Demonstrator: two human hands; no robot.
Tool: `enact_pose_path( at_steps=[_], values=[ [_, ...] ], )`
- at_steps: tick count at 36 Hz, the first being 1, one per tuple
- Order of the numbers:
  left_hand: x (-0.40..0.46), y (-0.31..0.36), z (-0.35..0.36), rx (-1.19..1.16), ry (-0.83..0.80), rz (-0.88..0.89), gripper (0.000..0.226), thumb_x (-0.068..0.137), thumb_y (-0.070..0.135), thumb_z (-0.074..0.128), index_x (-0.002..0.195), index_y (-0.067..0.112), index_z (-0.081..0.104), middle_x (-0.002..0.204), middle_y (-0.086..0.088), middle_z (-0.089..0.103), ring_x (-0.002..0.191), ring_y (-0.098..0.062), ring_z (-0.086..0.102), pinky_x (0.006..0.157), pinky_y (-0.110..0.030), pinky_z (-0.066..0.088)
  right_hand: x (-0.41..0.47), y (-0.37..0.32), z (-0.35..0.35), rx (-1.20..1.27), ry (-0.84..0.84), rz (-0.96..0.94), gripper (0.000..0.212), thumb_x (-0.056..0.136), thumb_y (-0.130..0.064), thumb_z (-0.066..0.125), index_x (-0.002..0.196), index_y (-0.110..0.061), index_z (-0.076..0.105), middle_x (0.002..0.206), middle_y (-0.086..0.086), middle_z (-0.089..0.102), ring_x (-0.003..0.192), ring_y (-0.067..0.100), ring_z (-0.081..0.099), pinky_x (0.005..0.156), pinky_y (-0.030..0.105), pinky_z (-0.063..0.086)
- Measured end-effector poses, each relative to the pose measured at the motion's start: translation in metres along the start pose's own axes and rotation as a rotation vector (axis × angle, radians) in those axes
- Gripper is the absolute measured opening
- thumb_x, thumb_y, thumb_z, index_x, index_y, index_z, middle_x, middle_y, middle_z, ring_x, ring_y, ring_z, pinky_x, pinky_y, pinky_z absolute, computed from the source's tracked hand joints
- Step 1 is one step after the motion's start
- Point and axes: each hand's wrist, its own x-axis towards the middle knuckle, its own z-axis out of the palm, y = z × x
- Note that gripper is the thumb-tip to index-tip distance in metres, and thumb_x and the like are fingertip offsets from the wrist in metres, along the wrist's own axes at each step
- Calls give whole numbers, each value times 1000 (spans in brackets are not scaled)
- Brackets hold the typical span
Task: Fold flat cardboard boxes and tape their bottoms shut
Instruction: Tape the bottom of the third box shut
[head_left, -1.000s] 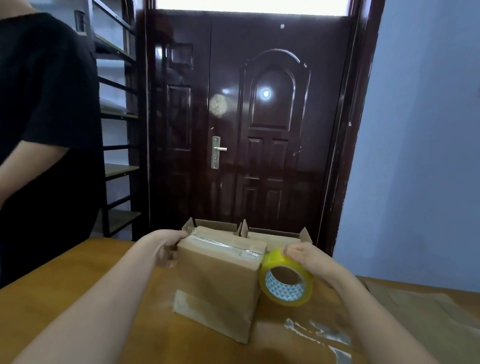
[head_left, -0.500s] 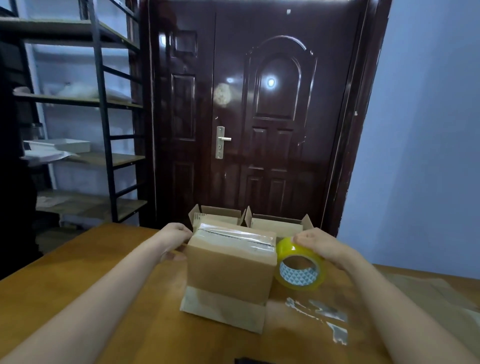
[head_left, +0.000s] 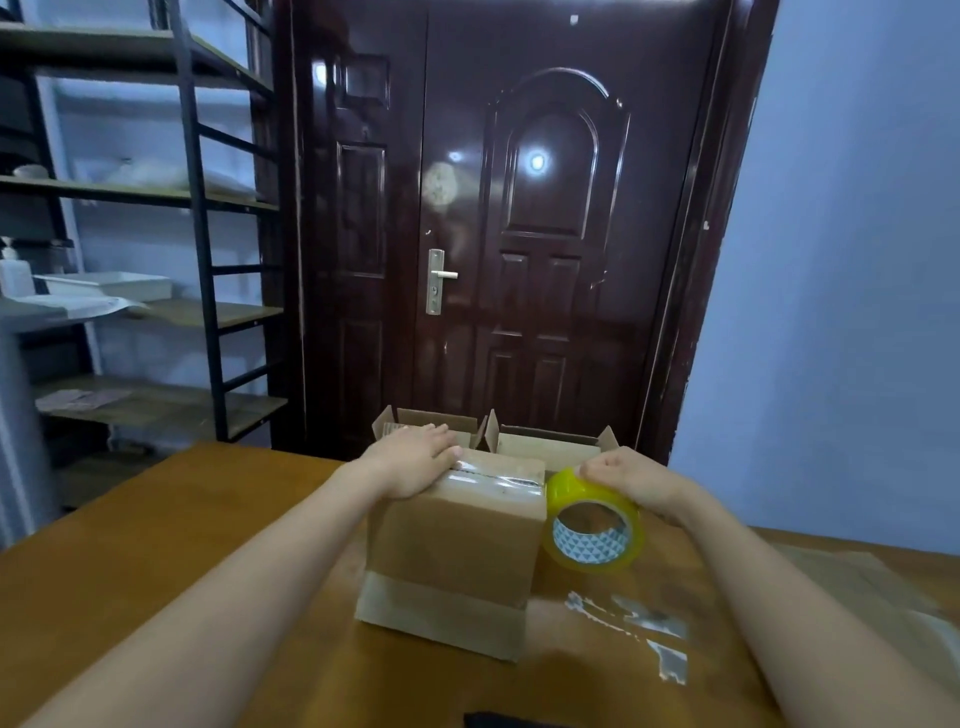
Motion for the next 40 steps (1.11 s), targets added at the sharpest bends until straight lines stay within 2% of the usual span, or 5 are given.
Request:
enact_pose_path(
  at_steps=[7, 16, 24, 29, 40],
  values=[
    [6, 13, 26, 147, -197, -79, 59, 101, 48, 16, 153, 20, 8, 160, -5, 0, 147, -23, 3, 119, -41, 8, 1, 15, 20, -177, -52, 49, 39, 94, -31, 53, 59, -17, 44, 57, -4, 41, 50, 5, 40, 57, 20, 36],
    [3, 6, 48, 91, -85, -19, 52, 103, 42, 17, 152, 27, 11, 160, -1, 5, 147, -20, 1, 119, -38, 4, -7, 26, 30, -23, -10, 61, 33, 96, -32, 50, 72, -11, 58, 69, 6, 55, 64, 16, 53, 62, 24, 44],
    [0, 25, 45, -128, -56, 252, 75, 89, -13, 32, 138, 43, 42, 153, 13, 30, 139, -15, 29, 112, -33, 25, -9, 26, 32, -23, -10, 85, 37, 97, -32, 48, 63, -20, 57, 62, -3, 54, 59, 11, 52, 64, 25, 45],
    [-1, 51, 50, -225, 42, 143, 30, 101, 28, 32, 122, 29, 53, 124, 5, 49, 117, -20, 49, 92, -32, 38, -13, 26, 32, -14, 1, 86, 36, 97, -31, 48, 64, -19, 55, 62, -3, 53, 56, 7, 52, 58, 17, 45],
    [5, 61, 61, 110, -135, 105, 53, 99, 53, 10, 149, 41, 0, 160, 6, 1, 147, -23, -3, 117, -49, -1, -16, 38, 34, 41, -30, 62, 27, 99, -29, 45, 80, -18, 61, 76, 0, 61, 70, 10, 59, 66, 19, 47]
  ],
)
